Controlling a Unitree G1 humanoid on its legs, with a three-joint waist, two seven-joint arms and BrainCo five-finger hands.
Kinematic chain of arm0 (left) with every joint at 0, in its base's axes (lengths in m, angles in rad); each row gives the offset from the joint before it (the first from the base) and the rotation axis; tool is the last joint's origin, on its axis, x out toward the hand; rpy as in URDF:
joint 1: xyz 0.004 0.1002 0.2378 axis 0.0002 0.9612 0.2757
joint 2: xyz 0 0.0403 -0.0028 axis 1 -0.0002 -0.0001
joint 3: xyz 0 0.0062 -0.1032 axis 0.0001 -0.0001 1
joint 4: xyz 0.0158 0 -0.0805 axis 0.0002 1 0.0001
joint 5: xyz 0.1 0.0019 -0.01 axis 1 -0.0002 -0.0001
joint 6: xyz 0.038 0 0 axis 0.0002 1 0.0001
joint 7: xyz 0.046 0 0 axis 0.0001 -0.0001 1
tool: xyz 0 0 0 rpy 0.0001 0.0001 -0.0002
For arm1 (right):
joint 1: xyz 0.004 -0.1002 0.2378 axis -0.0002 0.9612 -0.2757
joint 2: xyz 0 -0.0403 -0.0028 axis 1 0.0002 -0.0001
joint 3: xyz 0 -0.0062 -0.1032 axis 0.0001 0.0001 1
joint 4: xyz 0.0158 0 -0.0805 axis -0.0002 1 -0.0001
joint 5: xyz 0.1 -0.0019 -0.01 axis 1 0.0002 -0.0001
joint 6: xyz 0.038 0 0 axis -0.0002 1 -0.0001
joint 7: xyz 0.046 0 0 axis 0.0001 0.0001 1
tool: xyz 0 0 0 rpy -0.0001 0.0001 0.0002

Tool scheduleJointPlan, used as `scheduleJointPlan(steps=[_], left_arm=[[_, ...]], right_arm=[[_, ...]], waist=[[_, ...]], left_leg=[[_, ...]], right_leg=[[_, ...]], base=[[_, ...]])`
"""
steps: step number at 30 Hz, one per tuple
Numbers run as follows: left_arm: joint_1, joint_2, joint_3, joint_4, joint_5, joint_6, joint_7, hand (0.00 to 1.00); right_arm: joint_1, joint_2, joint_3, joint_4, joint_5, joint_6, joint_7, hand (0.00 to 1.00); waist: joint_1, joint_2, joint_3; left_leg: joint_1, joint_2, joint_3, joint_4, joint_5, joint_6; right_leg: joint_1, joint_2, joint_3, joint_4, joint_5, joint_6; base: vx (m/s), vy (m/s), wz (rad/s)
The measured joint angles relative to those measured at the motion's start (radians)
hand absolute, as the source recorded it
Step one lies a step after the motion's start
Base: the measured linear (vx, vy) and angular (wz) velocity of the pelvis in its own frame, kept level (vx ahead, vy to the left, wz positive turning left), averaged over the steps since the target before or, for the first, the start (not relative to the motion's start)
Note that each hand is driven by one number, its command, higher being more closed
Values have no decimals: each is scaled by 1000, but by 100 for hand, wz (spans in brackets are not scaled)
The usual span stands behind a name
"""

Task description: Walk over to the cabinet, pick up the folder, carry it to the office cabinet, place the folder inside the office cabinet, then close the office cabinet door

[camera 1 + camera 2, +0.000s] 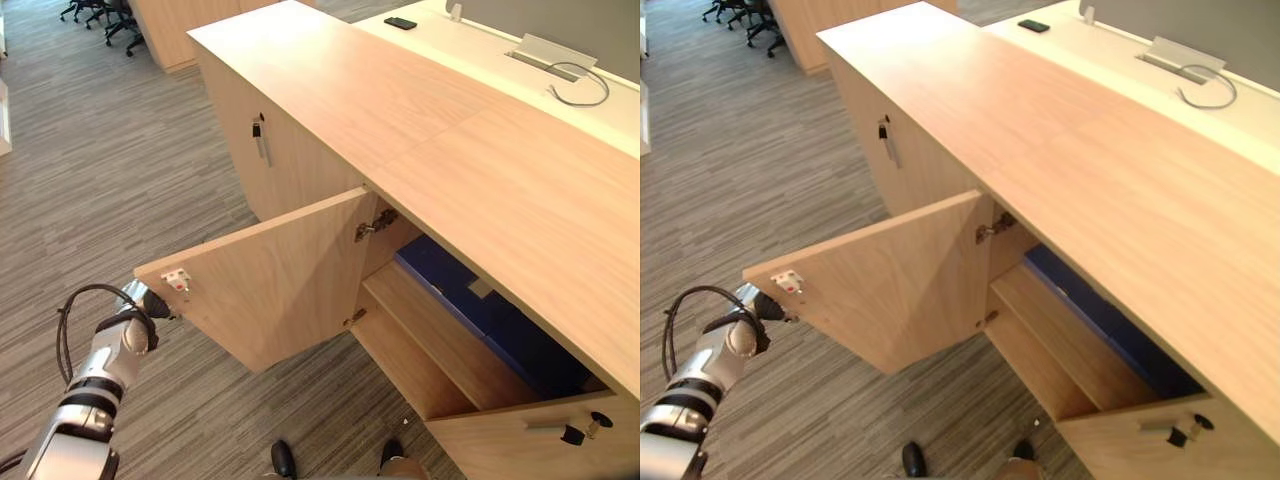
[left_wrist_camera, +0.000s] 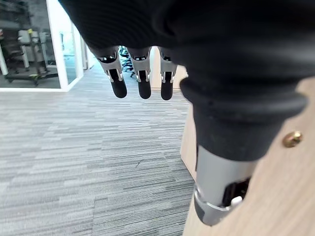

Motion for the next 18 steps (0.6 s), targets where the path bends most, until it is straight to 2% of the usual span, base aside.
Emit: scheduleJointPlan(steps=[4,6,8,9,12,18], left_arm=[[126,-28,-1,-153,-36,-27,8,0],[217,-72,-2,-245,-109,-48,7,0],[285,-105,-3,-291,-133,-61,7,0],[349,-145,-7,-325,-162,-86,-3,0],[433,-208,-25,-363,-204,-121,-33,0],[515,-302,-92,-362,-247,-124,-92,0]], right_arm=[[8,-1,28,2,-1,-5,-1,0],[8,1,28,12,-5,-5,-1,0],[8,2,28,15,-5,-5,-1,0],[8,0,28,21,-6,-5,-1,0],[6,-3,28,32,-18,-4,-2,0],[-2,-5,28,41,-40,3,-3,0]], waist=[[12,-16,-11],[32,-25,-22],[36,-26,-31],[39,-25,-40],[50,-25,-48],[52,-26,-63]], left_leg=[[0,-8,-16,0,0,1],[-1,-10,-18,0,0,2],[-1,-12,-18,0,0,2],[-1,-13,-18,0,-1,3],[-1,-11,-17,0,-1,3],[-1,-8,-13,-1,-2,0]], right_leg=[[15,-6,-18,-9,0,0],[18,-7,-21,-15,1,1],[18,-9,-21,-17,1,1],[18,-9,-21,-18,1,1],[18,-8,-20,-19,1,0],[16,-4,-16,-26,4,-9]], base=[[0,11,12],[12,2,5],[0,0,0],[0,0,0],[0,0,0],[-52,-4,-3]])
